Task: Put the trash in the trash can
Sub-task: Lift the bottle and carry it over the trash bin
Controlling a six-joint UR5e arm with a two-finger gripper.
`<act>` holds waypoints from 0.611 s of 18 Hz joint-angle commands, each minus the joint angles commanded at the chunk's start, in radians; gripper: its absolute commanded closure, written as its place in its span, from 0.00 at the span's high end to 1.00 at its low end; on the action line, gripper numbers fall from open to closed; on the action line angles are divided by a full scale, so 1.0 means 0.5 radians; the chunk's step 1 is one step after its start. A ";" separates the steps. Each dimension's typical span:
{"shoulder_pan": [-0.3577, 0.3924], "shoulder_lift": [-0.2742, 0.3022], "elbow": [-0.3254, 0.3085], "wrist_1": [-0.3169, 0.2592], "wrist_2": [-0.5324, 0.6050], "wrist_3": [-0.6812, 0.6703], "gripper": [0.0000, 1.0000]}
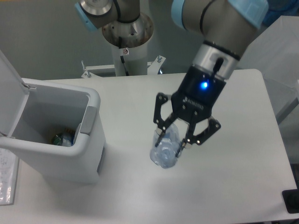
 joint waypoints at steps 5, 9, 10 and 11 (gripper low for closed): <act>-0.028 0.049 -0.012 0.000 -0.485 -0.110 0.48; -0.119 0.110 -0.083 0.000 -0.535 -0.110 0.48; -0.153 0.117 -0.092 0.003 -0.538 -0.107 0.48; -0.199 0.111 -0.101 0.015 -0.538 -0.110 0.48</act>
